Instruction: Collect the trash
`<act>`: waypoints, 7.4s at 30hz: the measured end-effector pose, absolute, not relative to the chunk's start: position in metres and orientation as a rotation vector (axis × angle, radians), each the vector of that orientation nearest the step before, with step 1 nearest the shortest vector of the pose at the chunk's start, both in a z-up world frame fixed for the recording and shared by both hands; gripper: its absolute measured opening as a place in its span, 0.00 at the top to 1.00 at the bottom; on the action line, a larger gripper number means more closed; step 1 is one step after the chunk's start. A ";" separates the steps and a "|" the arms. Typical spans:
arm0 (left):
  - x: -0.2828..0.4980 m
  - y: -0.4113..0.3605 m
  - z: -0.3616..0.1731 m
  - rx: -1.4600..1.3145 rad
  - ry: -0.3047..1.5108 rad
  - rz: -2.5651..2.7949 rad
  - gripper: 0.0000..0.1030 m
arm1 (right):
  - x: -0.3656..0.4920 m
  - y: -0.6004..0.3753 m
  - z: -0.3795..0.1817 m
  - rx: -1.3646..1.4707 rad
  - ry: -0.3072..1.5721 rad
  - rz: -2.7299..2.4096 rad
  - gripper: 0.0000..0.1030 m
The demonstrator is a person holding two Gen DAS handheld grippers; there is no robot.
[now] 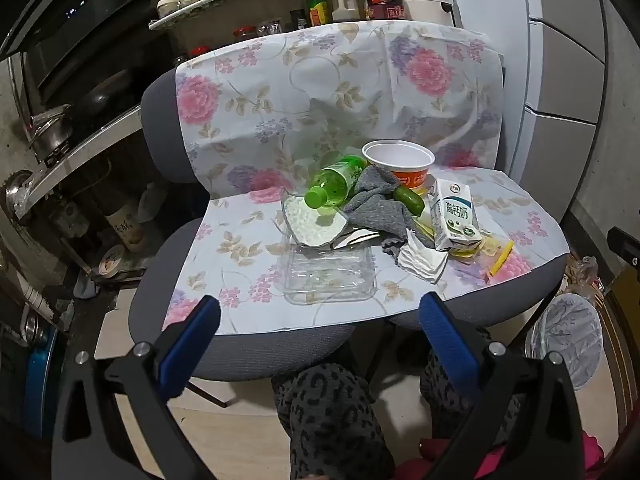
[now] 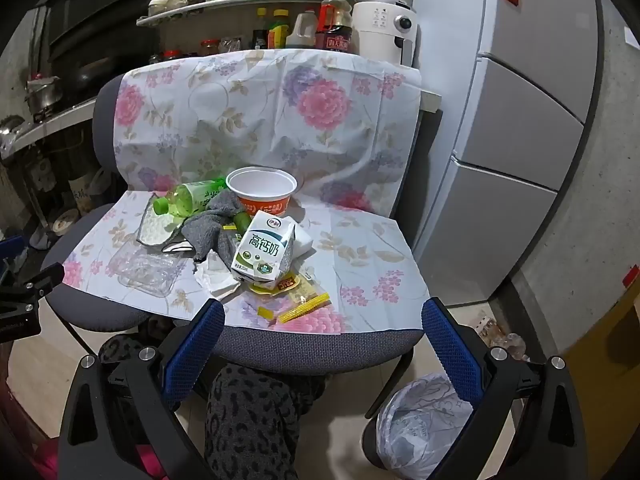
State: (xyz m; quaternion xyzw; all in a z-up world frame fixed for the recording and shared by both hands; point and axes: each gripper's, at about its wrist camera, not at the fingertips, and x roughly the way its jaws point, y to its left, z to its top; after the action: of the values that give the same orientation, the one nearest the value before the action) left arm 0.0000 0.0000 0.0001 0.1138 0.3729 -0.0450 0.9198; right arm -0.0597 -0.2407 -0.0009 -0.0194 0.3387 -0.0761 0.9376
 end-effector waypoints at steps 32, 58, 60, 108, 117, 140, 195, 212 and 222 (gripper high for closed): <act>0.003 0.011 0.009 0.209 0.757 -0.081 0.06 | -0.057 -0.244 0.000 -0.040 0.686 -0.161 0.06; 0.005 0.024 0.010 0.193 0.757 -0.075 0.06 | -0.057 -0.244 -0.001 -0.041 0.690 -0.159 0.06; 0.005 0.025 0.011 0.193 0.758 -0.076 0.06 | -0.057 -0.244 -0.001 -0.040 0.690 -0.159 0.06; 0.040 0.030 -0.023 0.167 0.836 -0.086 0.06 | -0.022 -0.248 -0.037 0.022 0.682 -0.008 0.06; 0.087 0.022 -0.076 0.134 0.912 -0.139 0.06 | 0.042 -0.236 -0.078 0.055 0.692 0.101 0.06; 0.136 0.018 -0.123 0.031 0.945 -0.175 0.06 | 0.160 -0.230 -0.174 0.213 0.857 0.102 0.16; 0.078 -0.035 -0.068 -0.070 0.700 -0.495 0.99 | 0.008 -0.306 -0.082 0.168 0.609 -0.059 0.18; 0.004 -0.278 -0.125 0.175 0.767 -1.054 0.99 | -0.139 -0.447 -0.114 0.264 0.661 -0.500 0.18; -0.031 -0.374 -0.190 0.311 0.873 -1.181 0.99 | -0.178 -0.492 -0.156 0.387 0.710 -0.581 0.18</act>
State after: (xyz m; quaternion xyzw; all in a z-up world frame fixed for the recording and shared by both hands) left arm -0.0306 -0.3739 -0.1905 0.1414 0.3966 -0.5366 0.7313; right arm -0.1780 -0.4924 -0.1556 0.1856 0.3405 -0.2789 0.8786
